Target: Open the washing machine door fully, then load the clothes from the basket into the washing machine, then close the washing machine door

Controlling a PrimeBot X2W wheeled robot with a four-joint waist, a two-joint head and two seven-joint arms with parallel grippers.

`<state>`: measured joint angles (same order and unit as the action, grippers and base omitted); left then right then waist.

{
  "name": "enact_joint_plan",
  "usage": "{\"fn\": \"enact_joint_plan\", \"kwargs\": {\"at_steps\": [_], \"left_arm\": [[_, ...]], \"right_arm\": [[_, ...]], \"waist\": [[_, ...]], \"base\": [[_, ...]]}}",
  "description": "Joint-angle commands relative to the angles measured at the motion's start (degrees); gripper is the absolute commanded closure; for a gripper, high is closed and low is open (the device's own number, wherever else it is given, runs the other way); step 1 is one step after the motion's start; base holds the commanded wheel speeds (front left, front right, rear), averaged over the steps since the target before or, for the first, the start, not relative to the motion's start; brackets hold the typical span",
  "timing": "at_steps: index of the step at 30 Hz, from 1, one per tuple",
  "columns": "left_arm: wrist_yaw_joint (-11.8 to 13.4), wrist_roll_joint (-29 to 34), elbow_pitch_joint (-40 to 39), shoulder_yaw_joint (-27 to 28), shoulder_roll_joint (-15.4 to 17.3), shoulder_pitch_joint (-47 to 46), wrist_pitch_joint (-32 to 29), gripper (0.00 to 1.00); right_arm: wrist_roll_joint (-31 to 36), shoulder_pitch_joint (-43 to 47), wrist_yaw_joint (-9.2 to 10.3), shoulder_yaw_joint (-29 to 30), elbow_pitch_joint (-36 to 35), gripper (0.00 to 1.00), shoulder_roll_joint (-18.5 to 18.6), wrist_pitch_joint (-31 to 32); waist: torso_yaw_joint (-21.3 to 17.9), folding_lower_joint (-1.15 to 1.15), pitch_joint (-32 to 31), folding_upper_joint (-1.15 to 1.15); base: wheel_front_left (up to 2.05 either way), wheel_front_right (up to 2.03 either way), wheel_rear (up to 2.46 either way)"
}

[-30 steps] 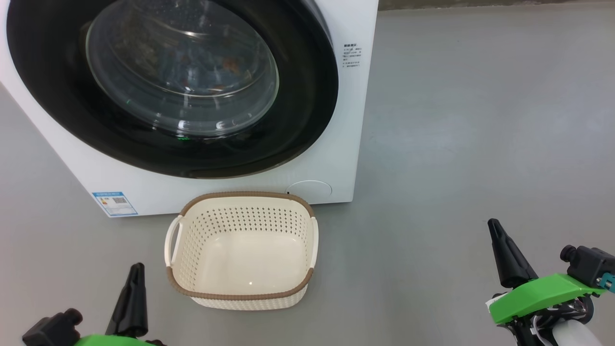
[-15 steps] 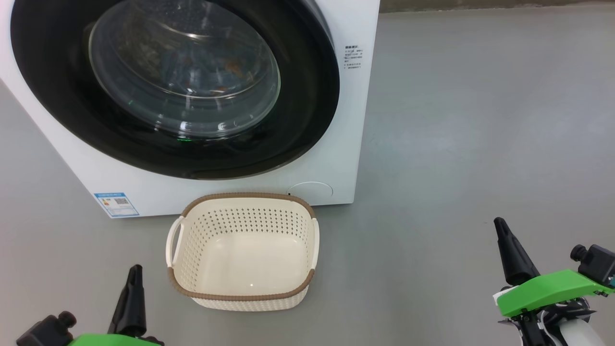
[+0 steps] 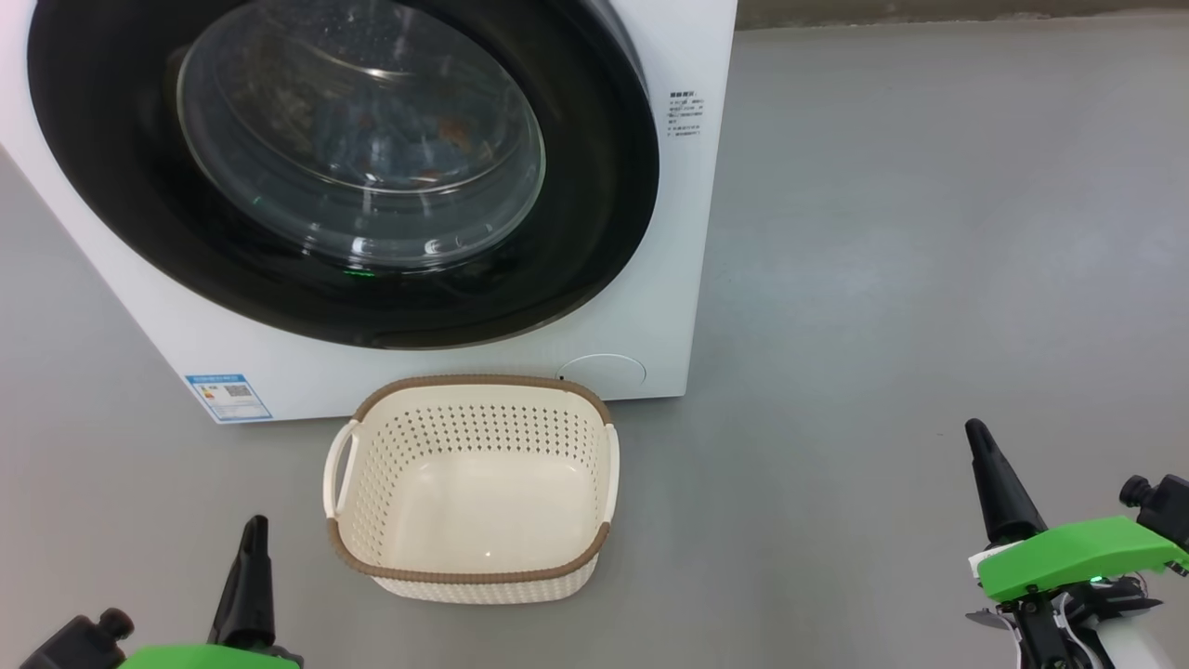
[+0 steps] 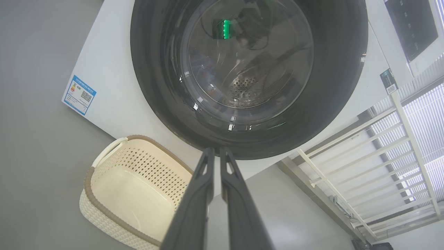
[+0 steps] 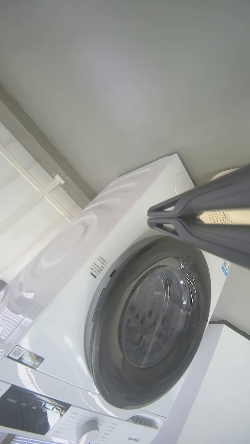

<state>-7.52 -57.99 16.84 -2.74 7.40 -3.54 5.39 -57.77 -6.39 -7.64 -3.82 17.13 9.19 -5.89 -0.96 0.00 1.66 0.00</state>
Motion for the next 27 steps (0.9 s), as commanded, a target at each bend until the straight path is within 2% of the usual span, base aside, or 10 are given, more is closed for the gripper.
{"fn": "enact_joint_plan", "kwargs": {"at_steps": [1, 27], "left_arm": [[0.0, -0.9, -1.7, 1.4, 0.3, -2.0, -0.2, 1.0], [0.0, -13.4, -2.1, 4.4, -1.5, -2.2, -4.6, 1.0]], "right_arm": [[-1.2, -0.8, 0.06, 0.1, -1.7, 1.0, 0.5, 0.2], [-13.9, -0.4, 0.1, 3.7, -2.2, 1.0, -1.9, 4.6]], "waist": [[0.0, 0.0, 0.0, 0.0], [0.4, 0.0, -0.6, 0.0]], "base": [[0.0, 0.0, 0.0], [0.0, 0.0, 0.0]]}}
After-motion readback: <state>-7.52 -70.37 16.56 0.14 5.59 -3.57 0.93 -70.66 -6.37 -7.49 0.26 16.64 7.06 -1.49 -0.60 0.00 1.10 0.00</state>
